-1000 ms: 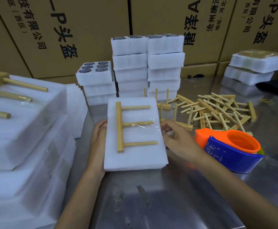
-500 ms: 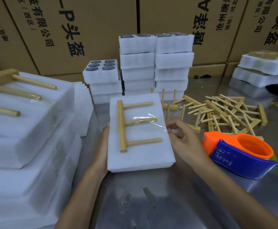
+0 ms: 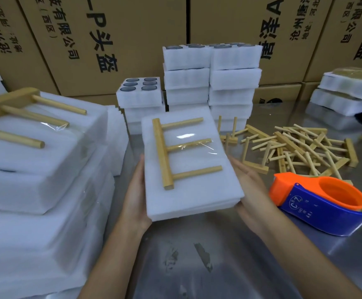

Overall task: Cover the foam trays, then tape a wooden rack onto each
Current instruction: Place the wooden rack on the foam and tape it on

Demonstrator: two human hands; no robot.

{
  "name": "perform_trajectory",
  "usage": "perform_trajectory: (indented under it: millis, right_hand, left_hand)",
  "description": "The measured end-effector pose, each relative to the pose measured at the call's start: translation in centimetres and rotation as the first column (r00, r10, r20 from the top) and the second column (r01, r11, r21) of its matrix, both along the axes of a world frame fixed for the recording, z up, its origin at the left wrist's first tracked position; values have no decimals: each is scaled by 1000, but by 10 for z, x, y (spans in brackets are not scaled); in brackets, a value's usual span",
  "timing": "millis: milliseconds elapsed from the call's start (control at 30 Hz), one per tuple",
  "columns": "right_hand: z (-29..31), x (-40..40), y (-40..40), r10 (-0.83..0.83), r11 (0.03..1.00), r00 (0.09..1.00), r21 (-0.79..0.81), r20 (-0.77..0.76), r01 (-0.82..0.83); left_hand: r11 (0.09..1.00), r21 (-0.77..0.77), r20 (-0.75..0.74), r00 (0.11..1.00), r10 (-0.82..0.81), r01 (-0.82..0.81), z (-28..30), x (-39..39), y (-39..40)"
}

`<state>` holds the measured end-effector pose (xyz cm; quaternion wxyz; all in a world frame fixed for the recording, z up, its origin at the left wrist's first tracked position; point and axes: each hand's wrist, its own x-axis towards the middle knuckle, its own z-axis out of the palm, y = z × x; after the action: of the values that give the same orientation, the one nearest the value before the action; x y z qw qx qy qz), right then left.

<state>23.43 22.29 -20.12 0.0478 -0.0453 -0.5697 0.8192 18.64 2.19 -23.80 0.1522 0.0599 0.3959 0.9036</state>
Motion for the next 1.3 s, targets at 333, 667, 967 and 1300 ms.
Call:
perform_trajectory:
  millis: [333, 667, 967, 1300]
  right_hand:
    - [-4, 9, 4, 261, 958, 956, -153, 134, -241]
    - [3, 10, -9, 202, 976, 955, 35, 217, -214]
    - [-10, 8, -15, 215, 968, 922, -195, 323, -157]
    - [-15, 14, -9, 97, 956, 870, 198, 484, -217]
  left_hand:
    - [996, 64, 95, 993, -69, 63, 4, 3, 6]
    - [984, 166, 161, 982, -98, 71, 7, 1, -1]
    - [993, 104, 284, 958, 30, -62, -9, -6, -3]
    - [943, -250, -56, 976, 212, -219, -5, -10, -13]
